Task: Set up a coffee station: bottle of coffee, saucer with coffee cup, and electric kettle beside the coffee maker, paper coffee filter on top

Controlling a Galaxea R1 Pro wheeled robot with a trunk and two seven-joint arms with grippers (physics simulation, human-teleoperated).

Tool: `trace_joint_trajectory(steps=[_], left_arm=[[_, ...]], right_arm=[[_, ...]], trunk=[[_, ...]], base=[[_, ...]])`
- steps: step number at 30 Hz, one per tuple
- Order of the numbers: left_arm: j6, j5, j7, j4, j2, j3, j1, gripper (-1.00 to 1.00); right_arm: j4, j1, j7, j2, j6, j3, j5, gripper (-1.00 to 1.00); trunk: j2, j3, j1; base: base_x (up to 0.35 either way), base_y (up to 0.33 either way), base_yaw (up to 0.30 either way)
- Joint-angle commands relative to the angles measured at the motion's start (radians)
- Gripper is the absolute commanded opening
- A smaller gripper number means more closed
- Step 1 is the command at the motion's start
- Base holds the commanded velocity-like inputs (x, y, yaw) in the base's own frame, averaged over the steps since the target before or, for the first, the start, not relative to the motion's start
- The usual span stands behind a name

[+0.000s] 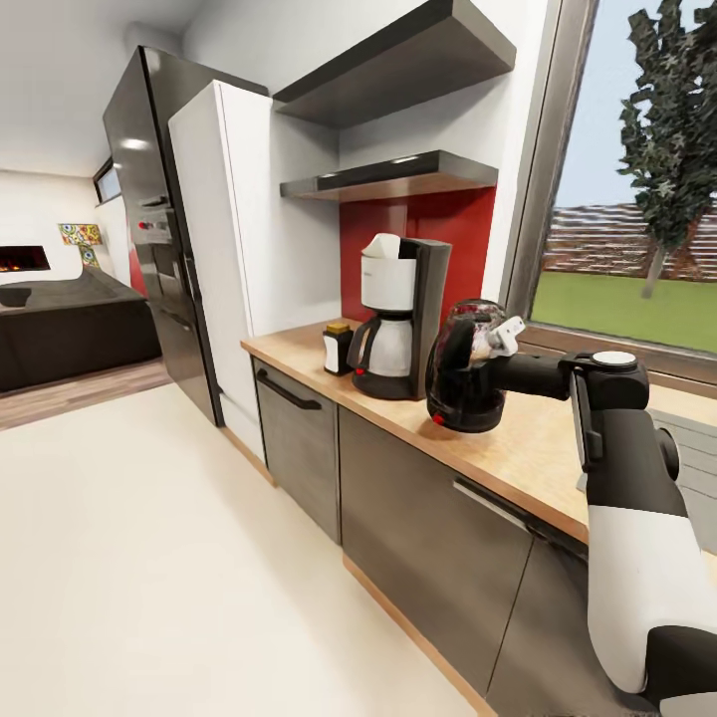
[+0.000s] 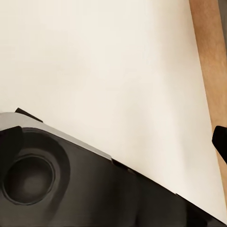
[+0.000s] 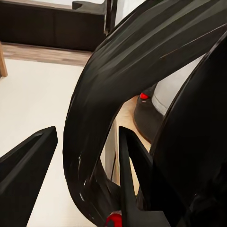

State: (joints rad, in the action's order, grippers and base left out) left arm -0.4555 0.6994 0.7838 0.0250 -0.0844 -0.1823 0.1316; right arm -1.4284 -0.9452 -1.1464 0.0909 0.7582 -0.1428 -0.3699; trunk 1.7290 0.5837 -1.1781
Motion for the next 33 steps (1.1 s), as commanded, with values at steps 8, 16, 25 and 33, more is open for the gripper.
trace_joint_trajectory(steps=[8,16,25,33], left_arm=[[-0.002,-0.006,0.003,0.000,0.000,-0.008,0.000,1.00],[-0.002,-0.006,0.003,0.001,0.000,-0.008,0.000,1.00],[-0.002,-0.006,0.001,0.000,0.000,-0.008,0.000,1.00],[-0.001,-0.006,0.001,0.000,0.000,-0.008,0.000,1.00]], right_arm=[[-0.001,-0.001,-0.010,0.000,0.006,-0.001,-0.003,-1.00],[-0.001,-0.001,-0.010,0.000,0.006,-0.001,-0.003,-1.00],[-0.001,-0.001,-0.010,0.000,0.006,-0.001,-0.003,-1.00],[-0.001,-0.001,-0.010,0.000,0.006,-0.001,-0.003,-1.00]], trunk=[[0.029,0.013,-0.015],[0.064,0.029,-0.035],[0.064,0.029,-0.035],[0.099,0.045,-0.054]], base=[[0.000,0.000,0.000],[0.000,0.000,0.000],[0.000,0.000,0.000],[0.000,0.000,0.000]])
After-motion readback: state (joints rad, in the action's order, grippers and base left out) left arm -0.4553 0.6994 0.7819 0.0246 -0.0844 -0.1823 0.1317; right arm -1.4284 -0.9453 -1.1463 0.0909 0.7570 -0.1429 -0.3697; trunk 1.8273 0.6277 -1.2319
